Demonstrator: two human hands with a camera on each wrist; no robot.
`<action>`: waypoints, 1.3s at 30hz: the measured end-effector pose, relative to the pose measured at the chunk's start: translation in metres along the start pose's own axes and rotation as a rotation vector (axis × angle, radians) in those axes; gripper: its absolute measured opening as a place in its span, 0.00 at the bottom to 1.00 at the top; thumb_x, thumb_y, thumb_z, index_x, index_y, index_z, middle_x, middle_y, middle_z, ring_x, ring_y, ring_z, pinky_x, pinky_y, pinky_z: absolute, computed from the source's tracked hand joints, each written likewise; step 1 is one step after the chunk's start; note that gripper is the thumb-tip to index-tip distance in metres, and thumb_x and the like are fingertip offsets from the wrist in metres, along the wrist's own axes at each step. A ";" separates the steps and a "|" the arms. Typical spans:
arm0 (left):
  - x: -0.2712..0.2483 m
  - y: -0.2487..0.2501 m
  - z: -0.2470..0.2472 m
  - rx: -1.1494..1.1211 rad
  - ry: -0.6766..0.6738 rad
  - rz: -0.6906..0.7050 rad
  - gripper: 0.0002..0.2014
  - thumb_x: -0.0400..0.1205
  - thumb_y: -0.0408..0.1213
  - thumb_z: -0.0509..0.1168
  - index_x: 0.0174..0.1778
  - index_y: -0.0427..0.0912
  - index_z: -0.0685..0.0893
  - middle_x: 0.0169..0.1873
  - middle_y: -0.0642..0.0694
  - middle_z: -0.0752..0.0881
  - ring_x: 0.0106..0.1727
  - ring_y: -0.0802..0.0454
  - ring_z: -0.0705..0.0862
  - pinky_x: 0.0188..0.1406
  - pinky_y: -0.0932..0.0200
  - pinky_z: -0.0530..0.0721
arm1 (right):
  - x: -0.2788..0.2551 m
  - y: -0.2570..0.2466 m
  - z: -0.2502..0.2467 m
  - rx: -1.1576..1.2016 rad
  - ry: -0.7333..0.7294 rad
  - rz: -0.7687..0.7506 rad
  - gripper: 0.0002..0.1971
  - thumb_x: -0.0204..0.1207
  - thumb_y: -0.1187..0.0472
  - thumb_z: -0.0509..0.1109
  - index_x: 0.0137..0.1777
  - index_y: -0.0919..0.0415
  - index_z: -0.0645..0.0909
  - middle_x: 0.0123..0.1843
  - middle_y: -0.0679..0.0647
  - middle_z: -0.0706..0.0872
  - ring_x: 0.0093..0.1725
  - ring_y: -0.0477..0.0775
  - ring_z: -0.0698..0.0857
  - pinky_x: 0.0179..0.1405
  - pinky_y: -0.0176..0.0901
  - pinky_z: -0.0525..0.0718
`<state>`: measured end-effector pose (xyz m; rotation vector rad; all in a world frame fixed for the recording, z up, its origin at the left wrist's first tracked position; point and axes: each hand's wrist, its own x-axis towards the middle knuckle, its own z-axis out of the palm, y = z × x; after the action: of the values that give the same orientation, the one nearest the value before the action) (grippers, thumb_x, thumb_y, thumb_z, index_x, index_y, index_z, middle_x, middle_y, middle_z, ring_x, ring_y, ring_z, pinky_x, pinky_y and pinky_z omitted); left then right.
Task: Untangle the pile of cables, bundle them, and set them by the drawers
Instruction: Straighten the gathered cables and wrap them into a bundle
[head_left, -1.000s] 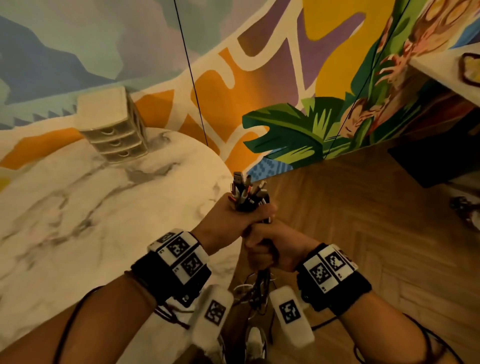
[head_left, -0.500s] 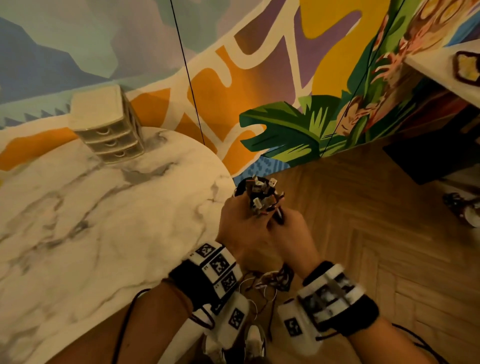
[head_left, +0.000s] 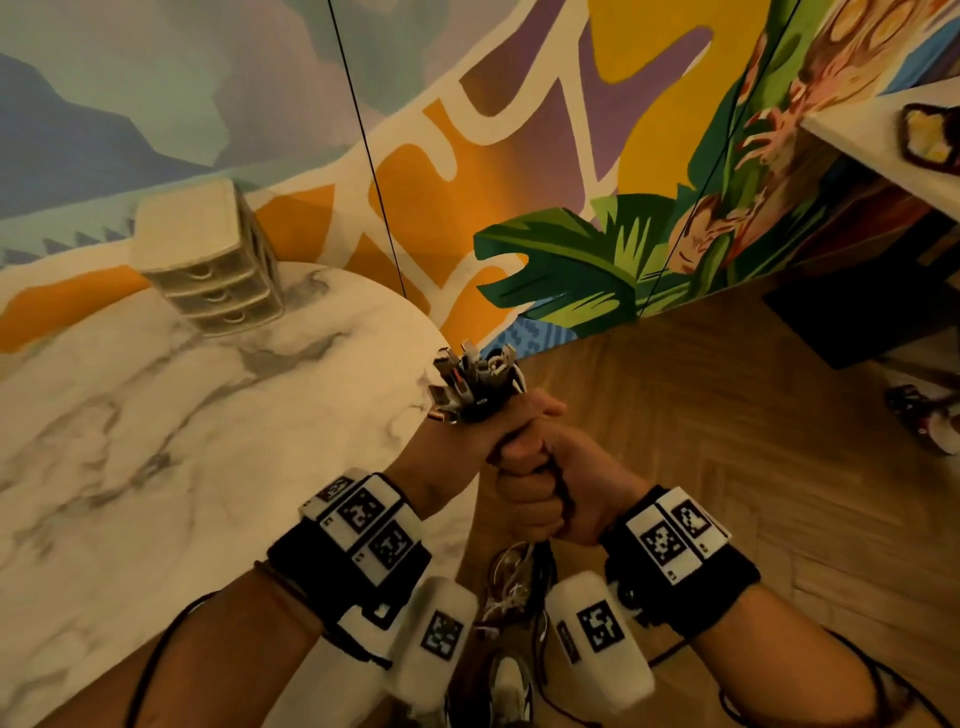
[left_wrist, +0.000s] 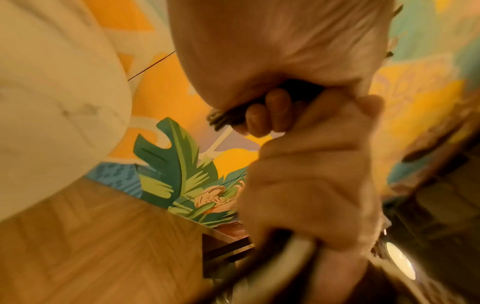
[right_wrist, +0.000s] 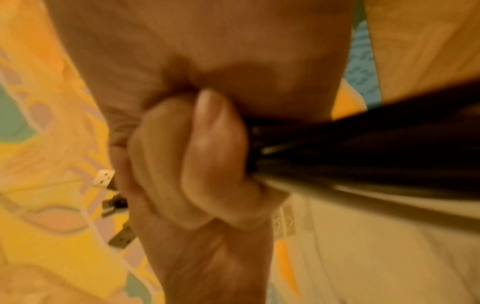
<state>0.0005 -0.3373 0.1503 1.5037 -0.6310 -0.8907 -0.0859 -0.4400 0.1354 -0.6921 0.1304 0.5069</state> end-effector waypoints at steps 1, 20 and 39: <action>0.003 -0.001 0.000 0.015 0.080 -0.004 0.12 0.75 0.48 0.69 0.43 0.42 0.90 0.42 0.43 0.90 0.45 0.54 0.87 0.46 0.61 0.84 | 0.002 -0.003 0.004 -0.040 0.128 0.009 0.19 0.69 0.57 0.67 0.22 0.49 0.63 0.18 0.44 0.61 0.16 0.43 0.59 0.16 0.32 0.59; 0.012 -0.027 0.024 0.250 0.338 0.216 0.05 0.75 0.48 0.70 0.43 0.56 0.87 0.41 0.53 0.89 0.49 0.57 0.87 0.56 0.49 0.84 | -0.001 0.020 0.005 -0.917 0.875 -0.439 0.06 0.80 0.69 0.64 0.48 0.60 0.81 0.35 0.42 0.83 0.32 0.36 0.80 0.33 0.35 0.76; 0.014 0.007 -0.013 -0.092 0.251 0.119 0.12 0.75 0.47 0.66 0.27 0.47 0.81 0.29 0.52 0.80 0.38 0.55 0.78 0.50 0.56 0.74 | 0.005 -0.001 0.023 -0.681 0.520 -0.057 0.12 0.75 0.66 0.71 0.34 0.60 0.72 0.24 0.53 0.70 0.22 0.49 0.71 0.25 0.40 0.76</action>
<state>0.0202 -0.3424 0.1543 1.4505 -0.4836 -0.6191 -0.0827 -0.4240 0.1521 -1.4855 0.4351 0.2996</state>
